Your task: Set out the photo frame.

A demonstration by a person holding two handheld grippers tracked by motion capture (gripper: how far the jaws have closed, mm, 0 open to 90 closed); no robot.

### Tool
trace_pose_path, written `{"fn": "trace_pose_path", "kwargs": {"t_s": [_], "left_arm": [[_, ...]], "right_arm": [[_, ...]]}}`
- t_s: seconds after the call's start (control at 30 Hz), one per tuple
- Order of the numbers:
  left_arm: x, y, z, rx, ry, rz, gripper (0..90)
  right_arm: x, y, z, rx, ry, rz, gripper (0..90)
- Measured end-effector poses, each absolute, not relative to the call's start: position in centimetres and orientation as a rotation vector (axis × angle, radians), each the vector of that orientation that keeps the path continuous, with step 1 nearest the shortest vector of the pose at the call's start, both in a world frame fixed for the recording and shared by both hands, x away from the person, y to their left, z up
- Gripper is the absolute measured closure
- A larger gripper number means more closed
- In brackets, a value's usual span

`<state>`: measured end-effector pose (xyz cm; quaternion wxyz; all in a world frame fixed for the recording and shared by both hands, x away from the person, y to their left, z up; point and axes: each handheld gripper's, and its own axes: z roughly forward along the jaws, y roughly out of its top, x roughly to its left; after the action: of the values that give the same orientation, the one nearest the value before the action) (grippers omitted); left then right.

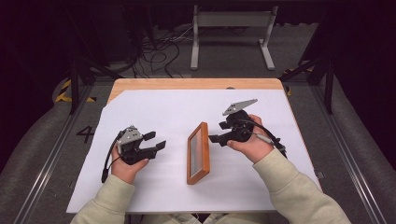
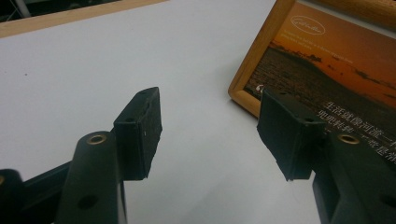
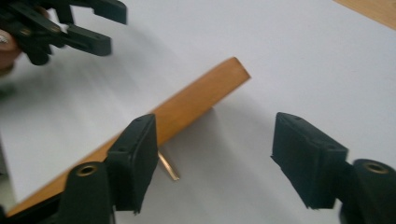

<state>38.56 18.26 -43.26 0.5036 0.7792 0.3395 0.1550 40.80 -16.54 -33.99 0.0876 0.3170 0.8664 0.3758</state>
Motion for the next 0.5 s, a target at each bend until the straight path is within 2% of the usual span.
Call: {"fn": "trace_pose_path", "kwargs": {"t_s": [0.17, 0.37, 0.5], "left_arm": [[38.6, 18.3, -43.3, 1.889, 0.812, 0.375, 40.7], [38.6, 18.3, -43.3, 1.890, 0.809, 0.369, 40.9], [38.6, 18.3, -43.3, 1.891, 0.809, 0.371, 40.9]], "right_arm": [[40.0, -15.4, -33.4, 0.990, 2.637, 1.103, 21.4], [40.3, -14.0, -34.4, 1.082, 2.690, 1.068, 15.4], [40.5, -13.3, -35.2, 1.114, 2.708, 1.063, 14.9]]}}
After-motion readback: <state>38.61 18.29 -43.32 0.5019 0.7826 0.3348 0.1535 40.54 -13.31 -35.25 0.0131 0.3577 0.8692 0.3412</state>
